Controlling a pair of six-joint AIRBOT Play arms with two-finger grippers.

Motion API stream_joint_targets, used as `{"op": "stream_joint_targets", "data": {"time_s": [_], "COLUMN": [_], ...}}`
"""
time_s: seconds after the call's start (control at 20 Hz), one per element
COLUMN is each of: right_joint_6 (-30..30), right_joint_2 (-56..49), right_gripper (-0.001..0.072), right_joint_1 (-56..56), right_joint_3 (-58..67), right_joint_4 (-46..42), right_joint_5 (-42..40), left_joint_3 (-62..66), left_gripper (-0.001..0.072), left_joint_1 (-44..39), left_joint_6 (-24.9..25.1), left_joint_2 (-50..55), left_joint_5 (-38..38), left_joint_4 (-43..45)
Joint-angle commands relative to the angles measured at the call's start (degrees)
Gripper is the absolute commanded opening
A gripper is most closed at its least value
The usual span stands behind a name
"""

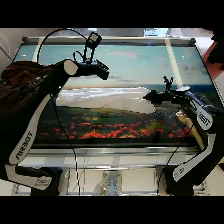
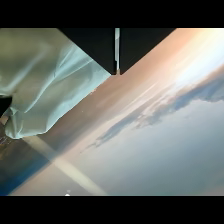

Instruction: Fold the shirts.

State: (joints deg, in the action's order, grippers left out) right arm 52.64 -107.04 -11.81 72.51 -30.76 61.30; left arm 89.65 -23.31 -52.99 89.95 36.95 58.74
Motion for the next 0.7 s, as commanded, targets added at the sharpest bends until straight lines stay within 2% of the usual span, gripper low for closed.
{"op": "stream_joint_targets", "data": {"time_s": [0.0,0.15,0.3,0.4,0.65], "right_joint_6": [-0.48,-0.44,-0.31,0.09,1.99], "right_joint_2": [0.22,1.55,5.03,7.8,15.04], "right_gripper": [0.0036,0.003,0.003,0.003,0.0029], "right_joint_1": [0.79,0.72,0.74,0.74,0.74], "right_joint_3": [0.11,0.11,0.11,0.11,0.11], "right_joint_4": [1.64,1.64,1.27,1.2,0.81], "right_joint_5": [1.51,3.91,5.33,7.3,10.71], "left_joint_3": [0.02,0.04,0.04,0.04,0.04], "left_gripper": [0.0014,0.0013,0.0013,0.0013,0.0012], "left_joint_1": [0.04,0.09,0.09,0.09,-1.07], "left_joint_6": [-4.31,-15.72,-22.8,-25.27,-25.24], "left_joint_2": [3.43,9.01,13.92,16.37,19.26], "left_joint_5": [0.28,3.61,9.62,11.96,15.34], "left_joint_4": [1.77,4.9,9.51,10.56,10.1]}}
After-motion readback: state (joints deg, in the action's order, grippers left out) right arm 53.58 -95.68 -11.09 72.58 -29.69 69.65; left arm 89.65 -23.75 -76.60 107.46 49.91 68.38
